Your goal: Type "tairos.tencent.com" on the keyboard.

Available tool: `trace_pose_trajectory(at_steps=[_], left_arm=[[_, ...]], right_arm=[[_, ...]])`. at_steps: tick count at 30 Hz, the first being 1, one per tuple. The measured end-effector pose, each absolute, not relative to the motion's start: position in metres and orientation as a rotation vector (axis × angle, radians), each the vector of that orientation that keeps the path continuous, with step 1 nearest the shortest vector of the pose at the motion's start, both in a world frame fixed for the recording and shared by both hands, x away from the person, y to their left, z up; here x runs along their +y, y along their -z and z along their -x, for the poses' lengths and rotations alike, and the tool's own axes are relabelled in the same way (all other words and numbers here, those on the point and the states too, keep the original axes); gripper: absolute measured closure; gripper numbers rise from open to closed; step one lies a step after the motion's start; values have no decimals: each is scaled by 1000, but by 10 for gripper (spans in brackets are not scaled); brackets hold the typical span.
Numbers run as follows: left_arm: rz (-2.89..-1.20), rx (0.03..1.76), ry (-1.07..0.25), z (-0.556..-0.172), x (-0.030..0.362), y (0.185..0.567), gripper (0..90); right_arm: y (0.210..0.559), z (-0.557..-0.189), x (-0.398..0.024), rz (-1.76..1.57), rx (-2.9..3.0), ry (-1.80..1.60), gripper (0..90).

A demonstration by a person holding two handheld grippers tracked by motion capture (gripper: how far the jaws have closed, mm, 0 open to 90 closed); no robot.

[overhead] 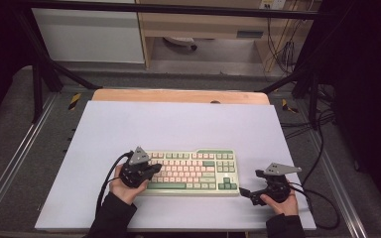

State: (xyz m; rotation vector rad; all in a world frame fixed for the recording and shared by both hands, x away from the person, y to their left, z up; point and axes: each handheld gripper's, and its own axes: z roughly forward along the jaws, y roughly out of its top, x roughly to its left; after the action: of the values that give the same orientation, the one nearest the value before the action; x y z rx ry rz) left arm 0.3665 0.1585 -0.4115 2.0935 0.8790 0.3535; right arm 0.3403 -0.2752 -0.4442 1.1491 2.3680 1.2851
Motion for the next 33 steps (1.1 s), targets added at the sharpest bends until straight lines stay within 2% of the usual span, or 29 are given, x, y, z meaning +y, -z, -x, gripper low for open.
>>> trace_pose_trajectory(at_steps=[33], left_arm=[[-2091, 962, -377, -355, 212, 419, 900]], right_arm=[[445, -341, -275, -1144, 2370, -1280, 5]])
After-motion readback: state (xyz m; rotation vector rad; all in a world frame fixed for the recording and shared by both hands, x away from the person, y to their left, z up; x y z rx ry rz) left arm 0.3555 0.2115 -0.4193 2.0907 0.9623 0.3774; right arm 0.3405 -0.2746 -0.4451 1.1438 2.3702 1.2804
